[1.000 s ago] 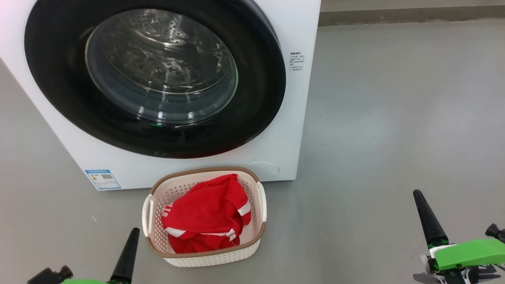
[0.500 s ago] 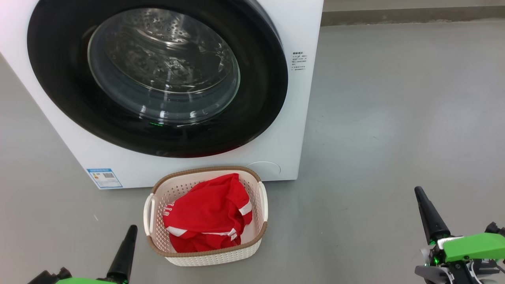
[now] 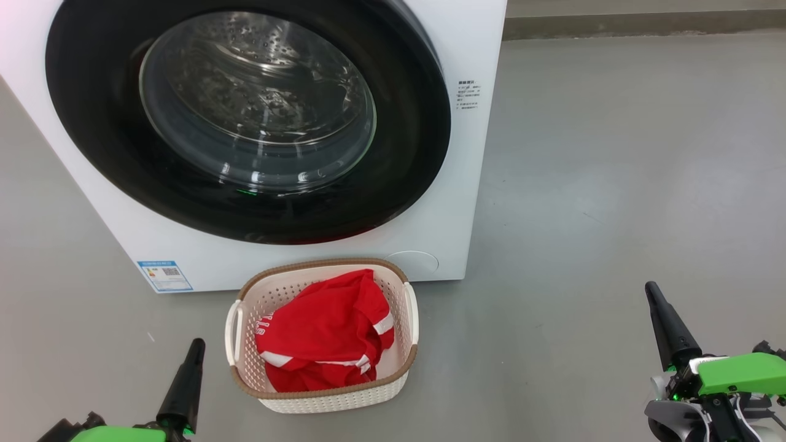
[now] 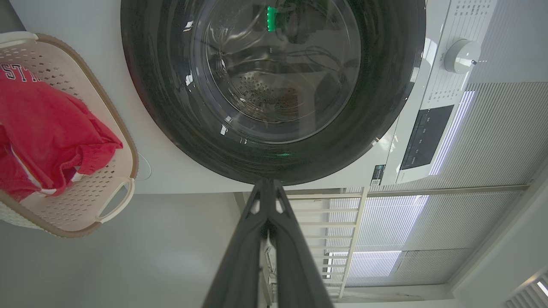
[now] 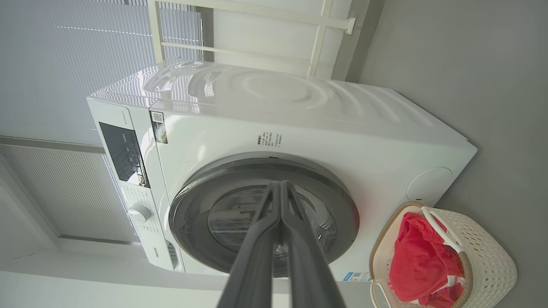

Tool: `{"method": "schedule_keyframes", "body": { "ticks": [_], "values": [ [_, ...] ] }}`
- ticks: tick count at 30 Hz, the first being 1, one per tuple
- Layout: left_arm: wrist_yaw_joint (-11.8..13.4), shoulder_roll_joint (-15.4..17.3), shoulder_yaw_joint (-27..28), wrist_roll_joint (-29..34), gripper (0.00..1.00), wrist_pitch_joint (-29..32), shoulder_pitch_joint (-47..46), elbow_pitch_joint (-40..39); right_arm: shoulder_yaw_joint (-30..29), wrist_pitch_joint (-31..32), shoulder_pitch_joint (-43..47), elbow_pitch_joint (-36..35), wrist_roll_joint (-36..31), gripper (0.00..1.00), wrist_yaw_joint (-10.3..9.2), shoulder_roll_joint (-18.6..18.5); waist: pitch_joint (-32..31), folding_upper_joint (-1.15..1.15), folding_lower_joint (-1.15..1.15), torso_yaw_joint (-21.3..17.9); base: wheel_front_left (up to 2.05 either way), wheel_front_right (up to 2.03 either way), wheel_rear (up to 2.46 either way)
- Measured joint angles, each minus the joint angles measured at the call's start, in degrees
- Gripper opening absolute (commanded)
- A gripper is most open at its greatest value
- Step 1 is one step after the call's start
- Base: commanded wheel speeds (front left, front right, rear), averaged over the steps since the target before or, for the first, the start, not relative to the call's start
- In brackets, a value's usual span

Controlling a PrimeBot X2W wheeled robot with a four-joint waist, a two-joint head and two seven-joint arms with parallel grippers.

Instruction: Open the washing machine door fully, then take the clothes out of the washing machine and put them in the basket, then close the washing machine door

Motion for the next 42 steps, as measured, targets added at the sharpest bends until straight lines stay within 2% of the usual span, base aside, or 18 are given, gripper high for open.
{"method": "schedule_keyframes", "body": {
  "ticks": [42],
  "values": [
    [0.0, -0.8, 0.4, 0.0, 0.0, 0.5, 0.0, 0.1, -0.2, 0.5, -0.2, 0.1, 0.0, 0.0, 0.0, 0.0, 0.0, 0.0, 0.0, 0.0, 0.0, 0.0, 0.0]
  ]
}}
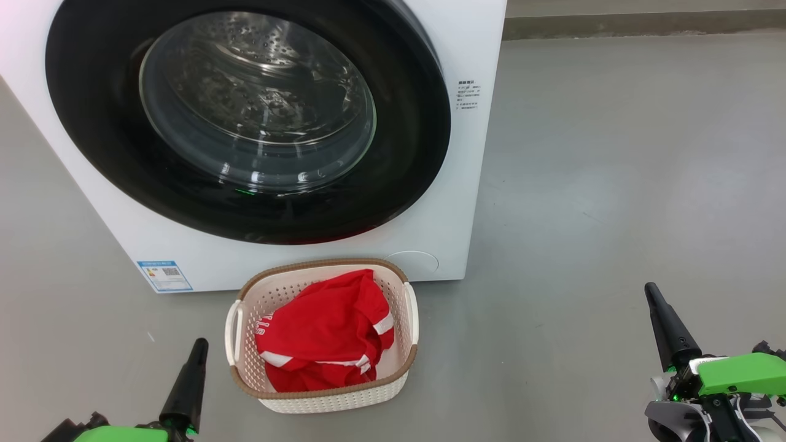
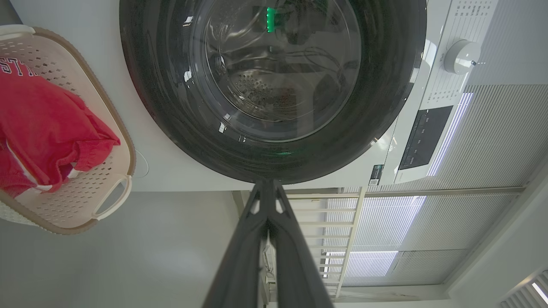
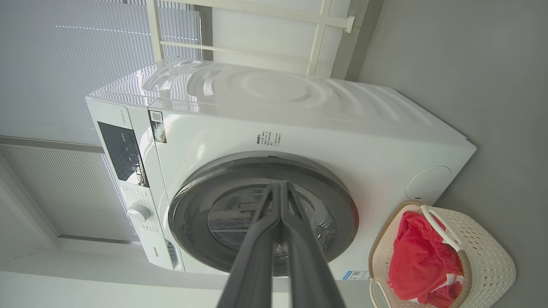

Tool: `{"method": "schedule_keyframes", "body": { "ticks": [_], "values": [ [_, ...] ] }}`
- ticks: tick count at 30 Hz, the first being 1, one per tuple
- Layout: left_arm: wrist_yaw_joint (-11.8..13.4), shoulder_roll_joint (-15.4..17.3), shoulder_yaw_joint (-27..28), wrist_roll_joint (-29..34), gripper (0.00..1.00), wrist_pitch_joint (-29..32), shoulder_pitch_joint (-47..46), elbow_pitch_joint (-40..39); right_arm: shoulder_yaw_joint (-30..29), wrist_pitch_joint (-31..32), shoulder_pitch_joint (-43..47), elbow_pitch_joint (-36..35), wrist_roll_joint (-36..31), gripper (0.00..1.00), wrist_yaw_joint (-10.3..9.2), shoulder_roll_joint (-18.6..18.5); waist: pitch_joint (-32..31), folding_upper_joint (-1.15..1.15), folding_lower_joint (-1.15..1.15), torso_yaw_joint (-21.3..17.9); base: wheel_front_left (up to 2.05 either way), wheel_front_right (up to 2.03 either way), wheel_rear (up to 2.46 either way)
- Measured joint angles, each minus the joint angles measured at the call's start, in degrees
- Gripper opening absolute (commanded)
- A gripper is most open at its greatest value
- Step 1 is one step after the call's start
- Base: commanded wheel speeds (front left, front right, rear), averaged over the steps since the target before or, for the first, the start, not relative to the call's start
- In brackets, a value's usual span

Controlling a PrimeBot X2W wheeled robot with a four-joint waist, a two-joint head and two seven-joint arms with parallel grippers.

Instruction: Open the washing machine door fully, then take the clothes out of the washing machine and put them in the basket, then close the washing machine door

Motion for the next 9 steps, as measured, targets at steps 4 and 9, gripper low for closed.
{"method": "schedule_keyframes", "body": {
  "ticks": [4, 9],
  "values": [
    [0.0, 0.0, 0.0, 0.0, 0.0, 0.0, 0.0, 0.0, 0.0, 0.0, 0.0, 0.0, 0.0, 0.0, 0.0, 0.0, 0.0, 0.0, 0.0, 0.0, 0.0, 0.0, 0.0],
    [0.0, 0.0, 0.1, 0.0, 0.0, 0.0, 0.0, 0.0, -0.1, 0.0, 0.0, 0.0, 0.0, 0.0, 0.0, 0.0, 0.0, 0.0, 0.0, 0.0, 0.0, 0.0, 0.0]
  ]
}}
